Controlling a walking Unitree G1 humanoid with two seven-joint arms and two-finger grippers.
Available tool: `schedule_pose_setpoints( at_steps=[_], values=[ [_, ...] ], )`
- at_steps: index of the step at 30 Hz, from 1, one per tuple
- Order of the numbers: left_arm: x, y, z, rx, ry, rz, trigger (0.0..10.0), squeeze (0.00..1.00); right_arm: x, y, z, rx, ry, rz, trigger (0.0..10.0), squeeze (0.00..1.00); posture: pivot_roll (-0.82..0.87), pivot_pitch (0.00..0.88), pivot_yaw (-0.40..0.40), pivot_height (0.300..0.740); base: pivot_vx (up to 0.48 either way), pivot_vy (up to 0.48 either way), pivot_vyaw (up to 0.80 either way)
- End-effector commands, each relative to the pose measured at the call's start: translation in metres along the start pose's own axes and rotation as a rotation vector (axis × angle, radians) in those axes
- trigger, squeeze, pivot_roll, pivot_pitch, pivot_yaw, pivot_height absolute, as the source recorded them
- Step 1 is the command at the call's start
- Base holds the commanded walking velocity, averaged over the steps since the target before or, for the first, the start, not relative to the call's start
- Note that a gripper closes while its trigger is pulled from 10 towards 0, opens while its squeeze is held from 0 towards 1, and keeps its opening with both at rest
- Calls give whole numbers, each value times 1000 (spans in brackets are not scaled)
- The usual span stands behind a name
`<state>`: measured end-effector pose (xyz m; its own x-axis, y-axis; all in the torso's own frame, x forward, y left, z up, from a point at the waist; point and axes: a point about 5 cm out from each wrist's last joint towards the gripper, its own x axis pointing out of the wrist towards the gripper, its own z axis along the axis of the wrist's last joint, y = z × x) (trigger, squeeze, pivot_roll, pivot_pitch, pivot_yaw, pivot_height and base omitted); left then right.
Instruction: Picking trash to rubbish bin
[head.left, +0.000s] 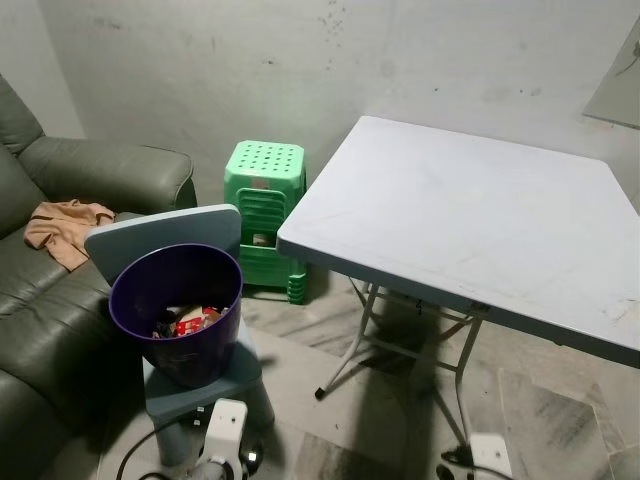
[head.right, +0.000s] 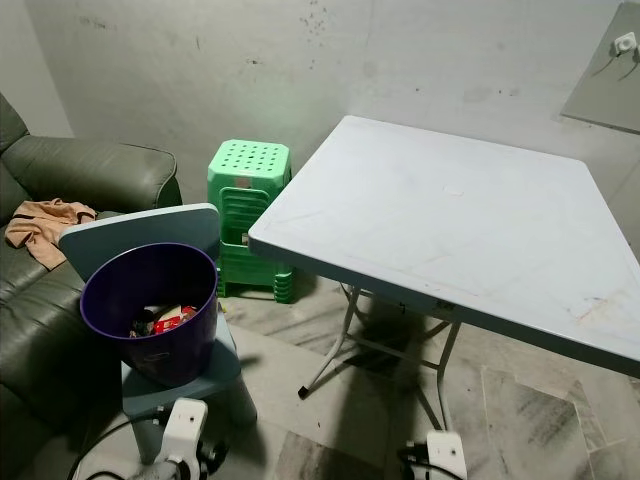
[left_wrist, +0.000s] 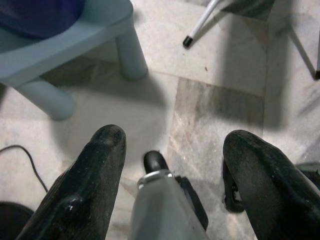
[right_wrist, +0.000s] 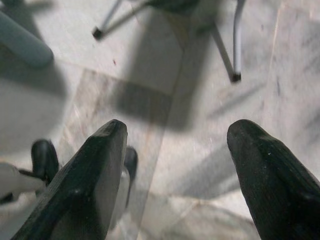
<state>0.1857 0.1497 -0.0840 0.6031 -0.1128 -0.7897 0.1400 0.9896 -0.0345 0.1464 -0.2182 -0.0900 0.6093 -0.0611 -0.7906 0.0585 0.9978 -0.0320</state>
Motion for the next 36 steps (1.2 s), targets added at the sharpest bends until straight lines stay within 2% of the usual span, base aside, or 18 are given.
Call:
schedule_pose_setpoints(
  at_steps=[1, 5, 9, 19, 24, 31, 36],
  values=[
    [1, -2, 3, -3, -14, -3, 10000, 0, 0, -1, -1, 8, 6, -11, 10000, 0, -29, 0, -49, 740, 0, 0, 0],
    [0, -2, 0, 5, -11, -16, 10000, 0, -2, 2, -8, 8, 27, -12, 10000, 0, -33, 0, -37, 740, 0, 0, 0],
    [-1, 4, -3, 27, 6, -9, 10000, 0, -1, 5, -10, 14, 38, -13, 10000, 0, -55, 0, -8, 740, 0, 0, 0],
    [-4, 15, -8, 61, 25, -3, 10000, 0, 1, 16, -6, 33, 25, -10, 10000, 0, -67, 0, 25, 740, 0, 0, 0],
    [-2, 13, 2, 51, 2, -8, 10000, 0, 0, 21, -12, 36, 46, -7, 10000, 0, -52, 0, 28, 740, 0, 0, 0],
    [-1, 11, 2, 32, 0, -17, 10000, 0, 1, 23, -11, 37, 45, 0, 10000, 0, -55, 0, 26, 740, 0, 0, 0],
    [-2, 12, 0, 8, 4, -11, 10000, 0, 1, 24, -10, 40, 45, 1, 10000, 0, -54, 0, 23, 740, 0, -252, 0]
  ],
)
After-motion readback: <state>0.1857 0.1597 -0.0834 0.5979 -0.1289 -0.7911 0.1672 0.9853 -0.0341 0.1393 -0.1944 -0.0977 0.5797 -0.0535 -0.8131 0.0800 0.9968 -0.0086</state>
